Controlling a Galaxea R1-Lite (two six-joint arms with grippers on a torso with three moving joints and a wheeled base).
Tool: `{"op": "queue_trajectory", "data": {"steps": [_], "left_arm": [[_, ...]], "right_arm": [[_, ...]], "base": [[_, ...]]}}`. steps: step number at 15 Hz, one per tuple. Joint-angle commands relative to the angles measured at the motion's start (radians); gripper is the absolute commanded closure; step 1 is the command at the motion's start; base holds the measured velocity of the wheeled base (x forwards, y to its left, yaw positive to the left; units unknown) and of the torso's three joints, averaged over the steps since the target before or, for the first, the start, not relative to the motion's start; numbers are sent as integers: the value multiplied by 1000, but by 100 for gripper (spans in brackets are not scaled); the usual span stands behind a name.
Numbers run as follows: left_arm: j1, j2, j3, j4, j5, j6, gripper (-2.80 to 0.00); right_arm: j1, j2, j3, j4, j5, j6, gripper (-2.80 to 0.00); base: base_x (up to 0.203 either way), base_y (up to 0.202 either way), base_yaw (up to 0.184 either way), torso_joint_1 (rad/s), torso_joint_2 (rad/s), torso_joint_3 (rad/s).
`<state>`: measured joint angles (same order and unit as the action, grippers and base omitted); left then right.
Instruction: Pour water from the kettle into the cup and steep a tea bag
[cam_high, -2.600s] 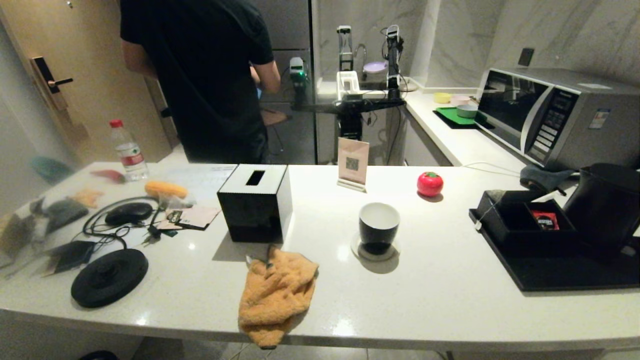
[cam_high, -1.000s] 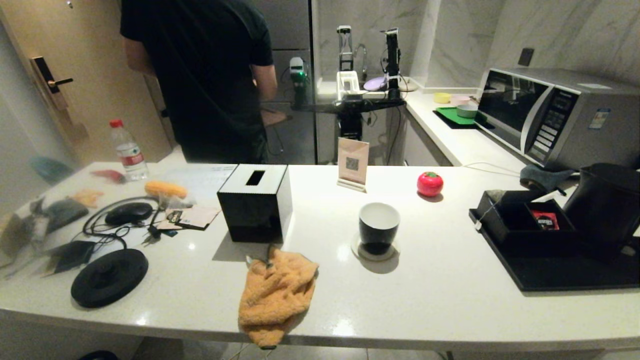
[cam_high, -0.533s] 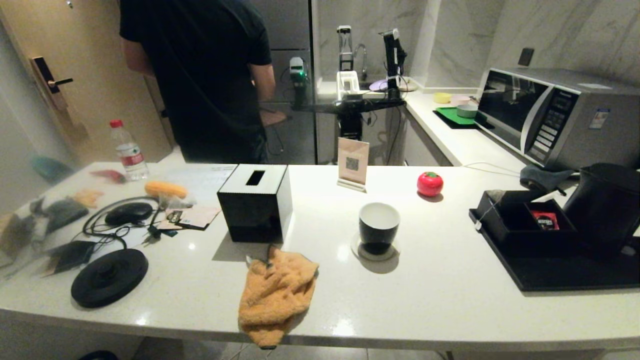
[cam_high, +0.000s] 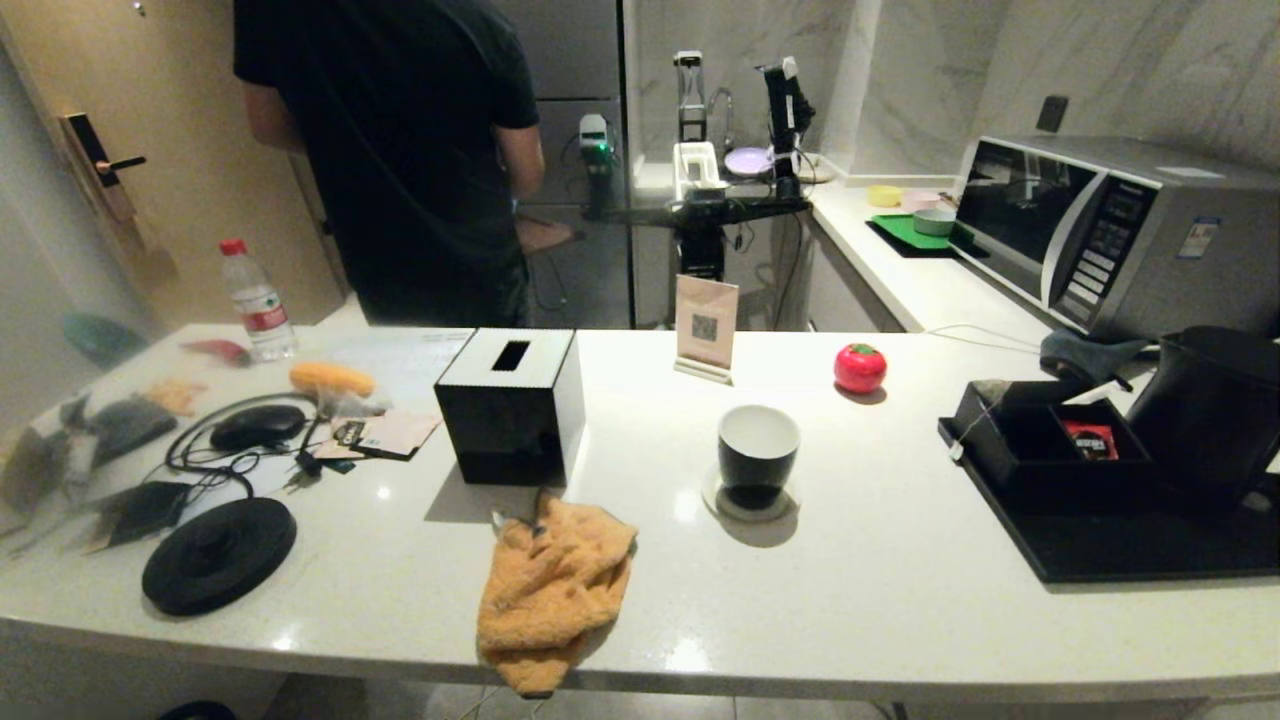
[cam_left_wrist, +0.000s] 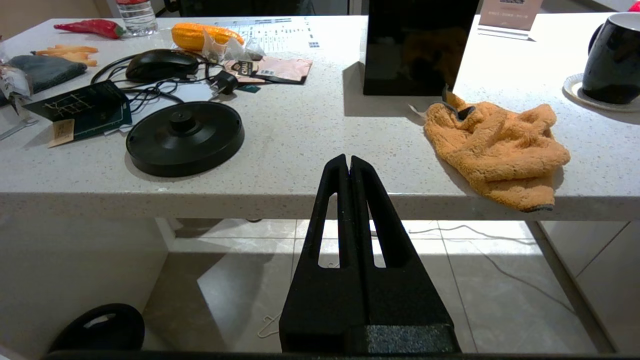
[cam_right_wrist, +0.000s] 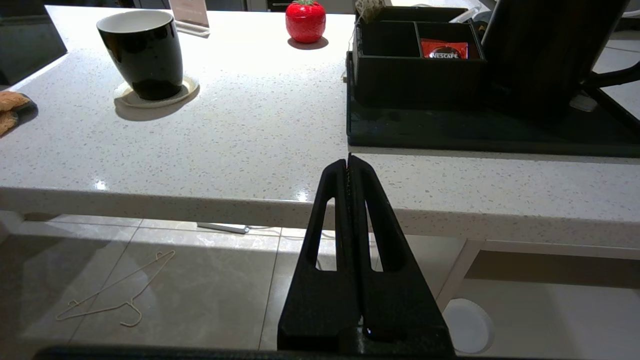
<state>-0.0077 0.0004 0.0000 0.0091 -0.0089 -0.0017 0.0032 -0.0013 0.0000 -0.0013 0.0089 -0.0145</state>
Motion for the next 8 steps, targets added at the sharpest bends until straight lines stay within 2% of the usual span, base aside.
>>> {"op": "queue_trajectory", "data": {"steps": [1,8], "left_arm": [[0,0,0,0,0,-1,0],[0,0,0,0,0,-1,0]], "right_arm": [[1,1,0,0,0,-1,0],[1,1,0,0,0,-1,0]], "base": [[0,0,0,0,0,0],[0,0,0,0,0,0]]}}
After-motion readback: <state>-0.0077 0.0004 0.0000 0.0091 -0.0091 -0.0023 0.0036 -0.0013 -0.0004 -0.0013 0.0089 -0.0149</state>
